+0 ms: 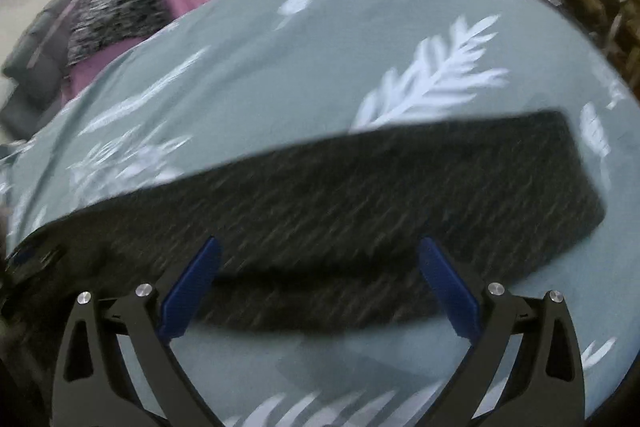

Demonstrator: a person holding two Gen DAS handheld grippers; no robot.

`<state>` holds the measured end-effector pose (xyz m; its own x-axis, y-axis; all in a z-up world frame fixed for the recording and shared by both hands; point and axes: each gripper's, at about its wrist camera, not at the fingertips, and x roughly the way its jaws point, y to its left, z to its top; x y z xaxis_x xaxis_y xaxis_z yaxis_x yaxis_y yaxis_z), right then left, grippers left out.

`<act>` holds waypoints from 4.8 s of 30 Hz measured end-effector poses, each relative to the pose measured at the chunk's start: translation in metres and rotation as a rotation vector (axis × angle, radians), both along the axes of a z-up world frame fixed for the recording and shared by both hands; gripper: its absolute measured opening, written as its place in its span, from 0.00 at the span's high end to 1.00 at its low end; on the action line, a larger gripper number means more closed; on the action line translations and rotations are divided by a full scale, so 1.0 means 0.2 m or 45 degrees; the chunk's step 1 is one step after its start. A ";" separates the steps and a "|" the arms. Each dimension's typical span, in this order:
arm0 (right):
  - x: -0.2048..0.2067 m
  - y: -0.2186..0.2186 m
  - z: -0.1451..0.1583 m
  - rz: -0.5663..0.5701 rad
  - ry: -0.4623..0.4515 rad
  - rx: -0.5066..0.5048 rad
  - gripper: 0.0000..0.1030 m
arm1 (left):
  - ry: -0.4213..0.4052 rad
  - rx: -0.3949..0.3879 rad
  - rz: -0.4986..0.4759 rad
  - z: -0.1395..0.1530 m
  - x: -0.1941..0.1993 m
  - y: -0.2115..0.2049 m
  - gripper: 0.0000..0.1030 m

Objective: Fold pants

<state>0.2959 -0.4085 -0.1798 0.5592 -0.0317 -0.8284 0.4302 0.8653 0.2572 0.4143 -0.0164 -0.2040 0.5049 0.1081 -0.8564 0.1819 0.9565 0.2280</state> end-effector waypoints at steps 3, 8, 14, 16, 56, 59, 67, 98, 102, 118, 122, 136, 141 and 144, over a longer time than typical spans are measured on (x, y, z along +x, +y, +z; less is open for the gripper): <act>-0.03 0.19 0.00 0.127 -0.018 0.076 0.02 | 0.011 -0.004 -0.003 0.00 0.05 -0.03 0.05; 0.02 0.51 -0.07 0.299 -0.025 0.211 0.02 | 0.014 -0.008 -0.052 0.01 0.10 -0.11 0.05; 0.15 0.66 -0.12 0.305 -0.039 0.244 0.04 | 0.002 0.011 -0.124 0.00 0.12 -0.18 0.05; 0.20 0.68 -0.13 0.290 -0.050 0.246 0.08 | 0.007 -0.002 -0.115 -0.01 0.14 -0.18 0.05; -0.01 0.03 -0.13 -0.024 0.107 -0.186 0.49 | 0.033 -0.119 -0.015 -0.05 0.11 0.00 0.05; -0.01 0.02 -0.08 -0.057 0.099 -0.204 0.49 | 0.026 -0.124 -0.001 -0.03 0.11 0.00 0.05; 0.18 0.07 -0.13 0.074 0.080 -0.193 0.48 | 0.002 -0.124 -0.019 0.03 0.03 -0.02 0.05; -1.53 -0.52 0.06 -0.468 0.105 -0.263 0.22 | 0.068 -0.081 -0.013 0.16 -0.93 0.26 0.05; -1.67 -0.62 -0.05 -0.490 0.052 -0.170 0.22 | 0.061 -0.033 0.007 0.13 -1.01 0.28 0.05; -1.69 -0.53 0.15 -0.407 -0.212 -0.224 0.89 | 0.024 0.012 0.100 0.02 -0.97 0.11 0.05; -1.66 -0.56 0.27 -0.465 -0.269 -0.310 0.89 | 0.000 -0.001 0.118 0.02 -0.90 0.05 0.05; -1.59 -0.66 0.05 -0.544 -0.147 -0.291 0.48 | -0.034 -0.082 0.177 0.01 -0.88 0.05 0.05; -1.71 -0.48 0.20 -0.534 -0.205 -0.394 0.39 | -0.057 -0.147 0.115 0.14 -1.02 0.05 0.05; -1.67 -0.31 0.19 -0.393 -0.214 -0.273 0.39 | -0.034 -0.171 0.042 0.17 -1.10 -0.02 0.05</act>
